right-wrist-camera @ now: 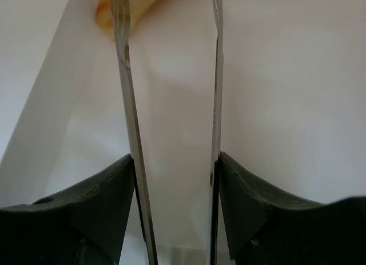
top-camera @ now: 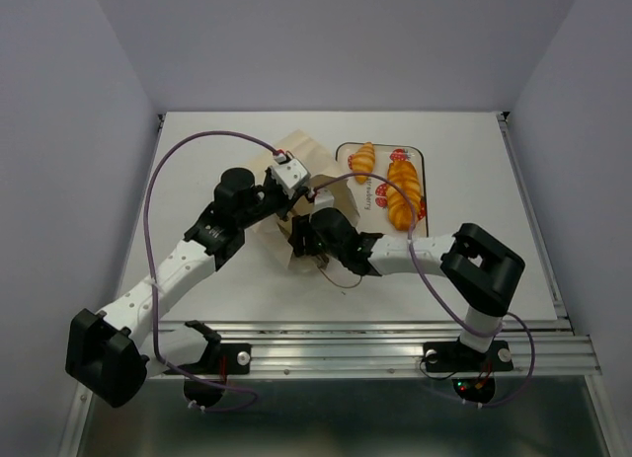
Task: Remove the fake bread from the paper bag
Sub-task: Take out the fake bread from the paper bag.
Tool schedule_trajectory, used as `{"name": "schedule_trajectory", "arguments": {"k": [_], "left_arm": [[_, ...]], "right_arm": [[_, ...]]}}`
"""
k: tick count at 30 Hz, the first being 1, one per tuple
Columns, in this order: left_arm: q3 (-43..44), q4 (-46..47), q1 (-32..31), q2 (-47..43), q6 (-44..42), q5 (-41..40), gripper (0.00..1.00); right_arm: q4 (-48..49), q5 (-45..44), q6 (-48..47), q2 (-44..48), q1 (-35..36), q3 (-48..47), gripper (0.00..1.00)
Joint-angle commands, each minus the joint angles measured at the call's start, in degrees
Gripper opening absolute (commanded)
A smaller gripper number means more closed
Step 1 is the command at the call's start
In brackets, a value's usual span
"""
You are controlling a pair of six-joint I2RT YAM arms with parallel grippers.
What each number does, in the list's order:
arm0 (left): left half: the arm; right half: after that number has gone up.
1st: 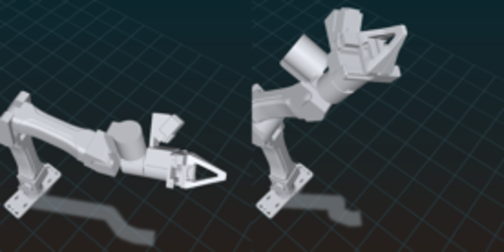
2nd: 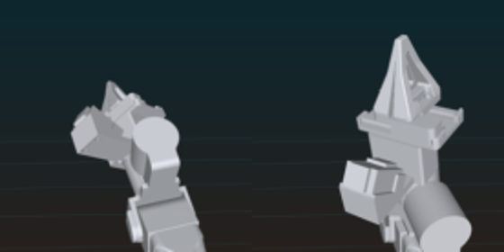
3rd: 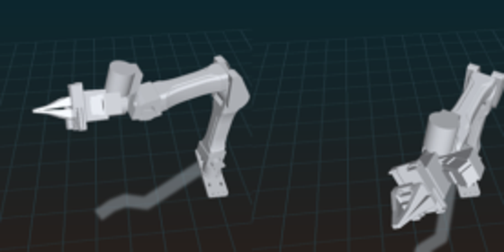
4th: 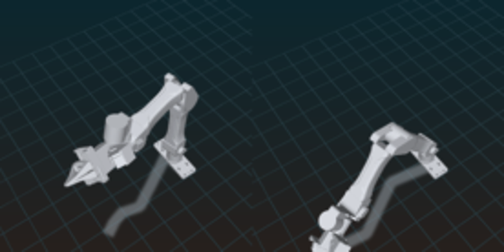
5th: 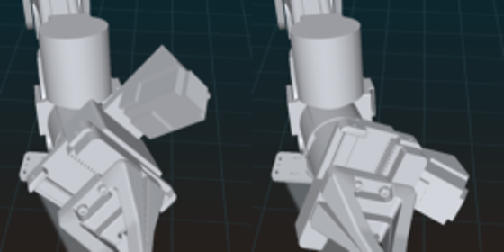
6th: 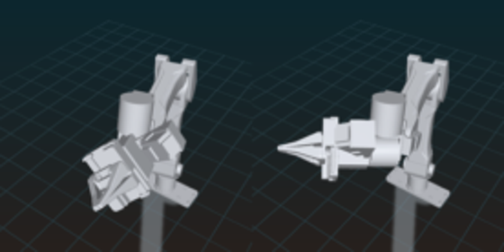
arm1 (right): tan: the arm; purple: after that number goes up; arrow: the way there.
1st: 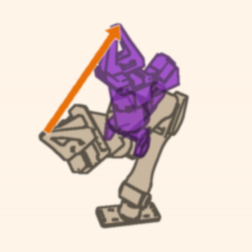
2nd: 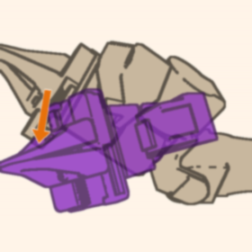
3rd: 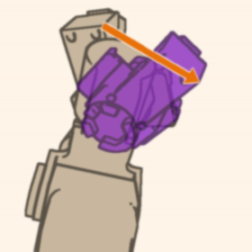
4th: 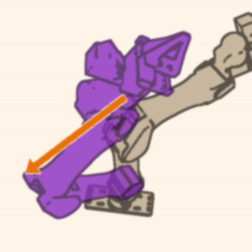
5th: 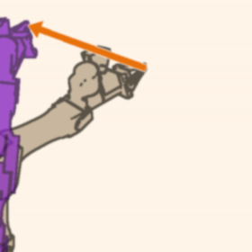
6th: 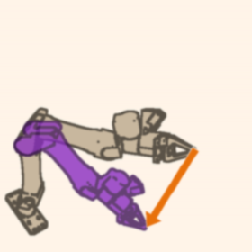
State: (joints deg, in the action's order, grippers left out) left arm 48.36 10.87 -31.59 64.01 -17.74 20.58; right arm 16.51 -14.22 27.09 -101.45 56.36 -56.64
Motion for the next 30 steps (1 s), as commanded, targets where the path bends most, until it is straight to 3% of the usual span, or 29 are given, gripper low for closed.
{"name": "schedule_trajectory", "arguments": {"k": [1,11,20,30], "left_arm": [[-0.5,3.1,-0.6,-2.9,-1.4,4.3,0.00],[-0.6,2.7,-0.8,-2.8,-2.3,4.8,0.00],[-0.5,2.4,-1.0,-2.6,-3.1,5.8,0.00],[-0.9,2.2,-1.3,-2.7,-3.6,4.8,0.00]], "right_arm": [[1.8,-2.4,0.8,-1.5,0.5,-3.3,0.64],[-0.3,-2.0,1.6,-4.5,0.5,-5.5,0.66],[5.4,1.5,-1.7,-4.4,0.5,-3.6,0.58],[5.4,0.9,-0.3,-3.5,0.5,-3.2,0.27]]}}
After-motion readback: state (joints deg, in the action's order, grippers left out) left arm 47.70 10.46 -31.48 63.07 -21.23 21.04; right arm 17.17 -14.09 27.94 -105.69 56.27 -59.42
